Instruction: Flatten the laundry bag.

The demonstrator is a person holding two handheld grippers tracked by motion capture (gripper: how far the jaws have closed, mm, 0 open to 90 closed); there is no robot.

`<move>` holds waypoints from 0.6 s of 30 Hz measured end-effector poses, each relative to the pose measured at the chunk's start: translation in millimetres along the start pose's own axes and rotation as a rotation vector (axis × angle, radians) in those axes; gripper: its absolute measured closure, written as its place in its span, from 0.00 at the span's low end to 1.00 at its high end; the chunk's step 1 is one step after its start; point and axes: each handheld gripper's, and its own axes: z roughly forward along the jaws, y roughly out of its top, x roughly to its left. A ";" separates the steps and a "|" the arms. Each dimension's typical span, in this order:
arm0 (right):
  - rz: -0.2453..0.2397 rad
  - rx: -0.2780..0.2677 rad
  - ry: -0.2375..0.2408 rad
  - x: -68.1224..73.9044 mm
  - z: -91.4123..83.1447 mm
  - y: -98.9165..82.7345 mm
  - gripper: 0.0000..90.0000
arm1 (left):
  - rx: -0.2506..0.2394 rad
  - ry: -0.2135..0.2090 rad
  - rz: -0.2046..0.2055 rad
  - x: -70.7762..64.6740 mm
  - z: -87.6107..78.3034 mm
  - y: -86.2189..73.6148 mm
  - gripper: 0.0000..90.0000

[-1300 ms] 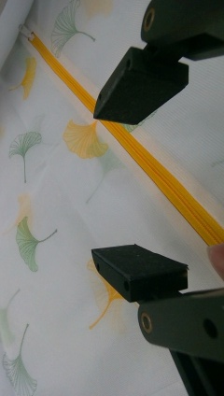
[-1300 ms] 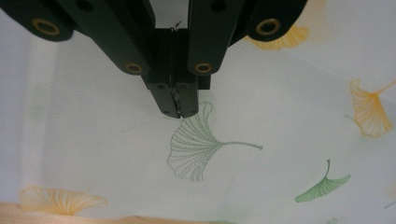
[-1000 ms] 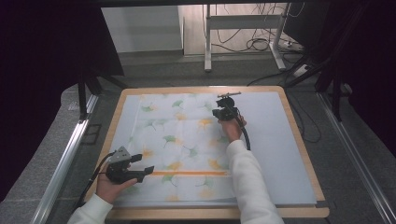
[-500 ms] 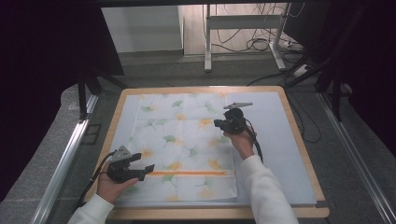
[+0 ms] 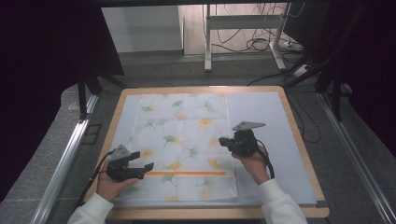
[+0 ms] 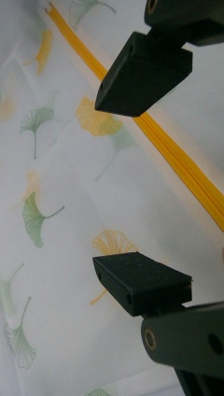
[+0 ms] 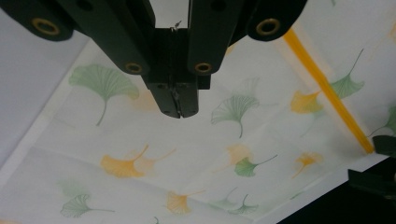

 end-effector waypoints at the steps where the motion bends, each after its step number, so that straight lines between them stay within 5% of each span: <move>1: 0.000 0.000 0.002 1.4 -2.3 -3.5 0.99 | 0.003 0.003 0.004 -0.3 0.6 0.0 0.24; 10: -0.008 0.019 -0.005 11.4 -21.9 -34.4 0.99 | -0.023 -0.020 0.034 -5.2 -0.4 -0.4 0.20; 14: -0.015 0.027 -0.008 15.6 -28.1 -43.9 0.99 | -0.020 0.024 0.082 -9.2 -0.2 0.2 0.20; 18: -0.021 0.024 -0.010 19.0 -33.9 -49.1 0.99 | -0.020 0.016 0.099 -13.8 0.2 2.1 0.21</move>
